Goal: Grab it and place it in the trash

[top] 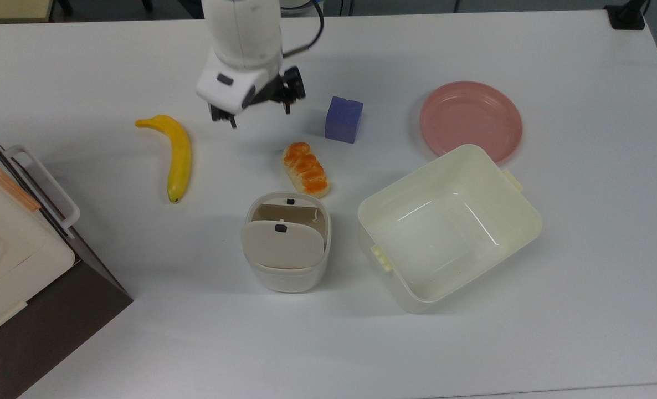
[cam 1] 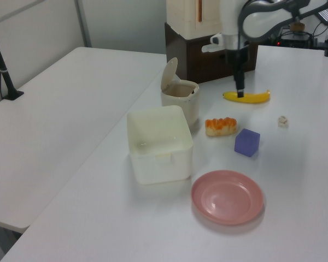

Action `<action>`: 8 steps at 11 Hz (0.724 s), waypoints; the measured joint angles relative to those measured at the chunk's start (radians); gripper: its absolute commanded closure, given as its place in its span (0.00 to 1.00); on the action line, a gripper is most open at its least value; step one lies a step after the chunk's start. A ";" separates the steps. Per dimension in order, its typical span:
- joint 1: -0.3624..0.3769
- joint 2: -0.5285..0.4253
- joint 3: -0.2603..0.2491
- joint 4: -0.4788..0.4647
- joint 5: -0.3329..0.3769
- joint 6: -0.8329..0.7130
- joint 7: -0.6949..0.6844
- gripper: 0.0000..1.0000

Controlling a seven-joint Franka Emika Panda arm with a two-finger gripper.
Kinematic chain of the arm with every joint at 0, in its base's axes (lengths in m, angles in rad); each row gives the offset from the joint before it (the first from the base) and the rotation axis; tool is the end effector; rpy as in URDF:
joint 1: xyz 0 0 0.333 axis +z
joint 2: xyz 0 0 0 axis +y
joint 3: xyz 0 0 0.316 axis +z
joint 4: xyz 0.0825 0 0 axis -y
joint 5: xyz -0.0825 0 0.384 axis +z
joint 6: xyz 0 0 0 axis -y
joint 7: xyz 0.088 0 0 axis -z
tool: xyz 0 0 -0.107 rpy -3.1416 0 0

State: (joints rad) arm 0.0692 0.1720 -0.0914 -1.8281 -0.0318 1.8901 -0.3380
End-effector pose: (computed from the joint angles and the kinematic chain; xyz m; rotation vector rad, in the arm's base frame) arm 0.5944 -0.0132 0.4299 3.0697 0.5079 -0.1802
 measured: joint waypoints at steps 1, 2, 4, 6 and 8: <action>-0.014 -0.068 -0.001 -0.063 0.000 0.000 -0.014 0.00; -0.025 -0.134 -0.001 -0.127 0.000 0.000 -0.019 0.00; -0.038 -0.222 -0.001 -0.230 0.000 0.001 -0.021 0.00; -0.039 -0.243 -0.001 -0.339 0.000 0.109 -0.021 0.00; -0.038 -0.247 -0.001 -0.435 0.000 0.195 -0.021 0.00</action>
State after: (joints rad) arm 0.0308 -0.0750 -0.0921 -2.2632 -0.0318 2.0852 -0.3592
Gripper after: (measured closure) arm 0.000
